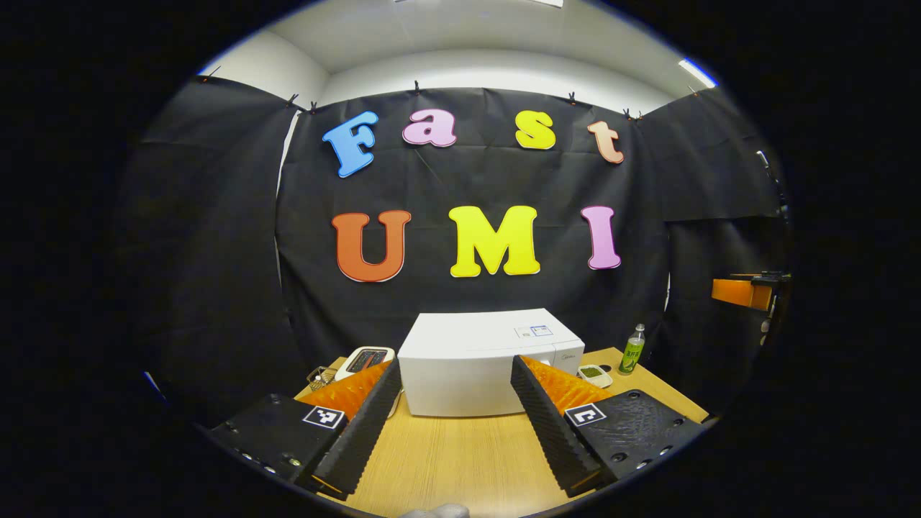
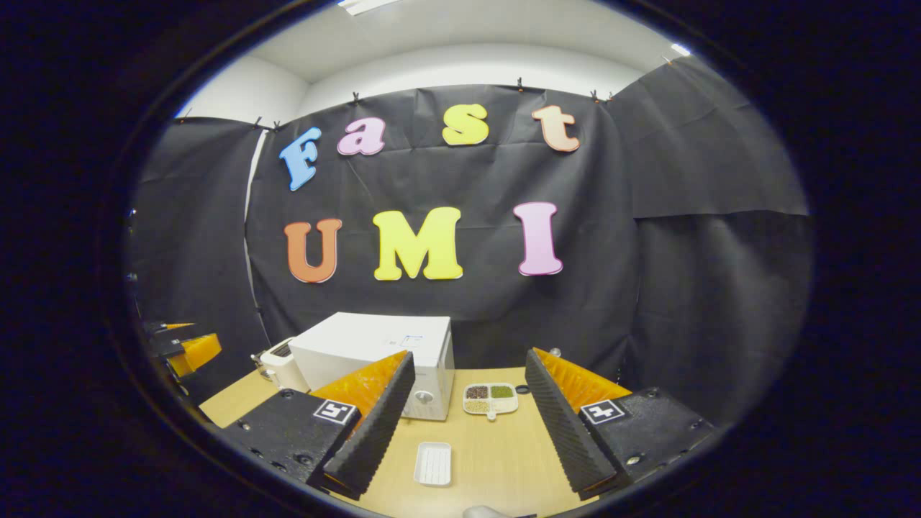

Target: Open the microwave oven with the left hand, put the food in, and close the microwave oven.

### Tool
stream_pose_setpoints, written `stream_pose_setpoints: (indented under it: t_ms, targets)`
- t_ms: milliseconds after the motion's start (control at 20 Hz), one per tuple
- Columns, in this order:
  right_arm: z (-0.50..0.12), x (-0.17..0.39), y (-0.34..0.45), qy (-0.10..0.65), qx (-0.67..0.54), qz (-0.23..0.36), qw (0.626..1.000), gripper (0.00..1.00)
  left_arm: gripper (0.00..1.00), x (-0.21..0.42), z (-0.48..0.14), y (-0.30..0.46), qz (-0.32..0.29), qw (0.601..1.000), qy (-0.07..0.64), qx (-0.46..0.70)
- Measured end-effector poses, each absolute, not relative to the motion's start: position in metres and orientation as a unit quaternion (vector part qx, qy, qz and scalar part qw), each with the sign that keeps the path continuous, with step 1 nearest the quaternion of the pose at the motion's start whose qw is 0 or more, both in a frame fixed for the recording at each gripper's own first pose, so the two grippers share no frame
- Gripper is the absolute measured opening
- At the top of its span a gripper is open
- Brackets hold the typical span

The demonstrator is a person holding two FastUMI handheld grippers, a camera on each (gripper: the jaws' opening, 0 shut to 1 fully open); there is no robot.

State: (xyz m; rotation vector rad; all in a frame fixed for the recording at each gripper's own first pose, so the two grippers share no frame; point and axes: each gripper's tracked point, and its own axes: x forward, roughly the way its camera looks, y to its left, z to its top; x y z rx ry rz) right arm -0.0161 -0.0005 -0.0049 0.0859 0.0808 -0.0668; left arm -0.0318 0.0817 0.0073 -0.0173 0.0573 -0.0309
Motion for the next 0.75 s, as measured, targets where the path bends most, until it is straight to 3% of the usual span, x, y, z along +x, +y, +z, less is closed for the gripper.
stream_pose_setpoints:
  t_ms: [750]
  targets:
    - [0.030, -0.028, 0.024, 0.003, 0.020, -0.034, 0.999, 0.98, 0.95, -0.035, 0.044, 0.110, 0.011, 0.999, -0.017, -0.028]
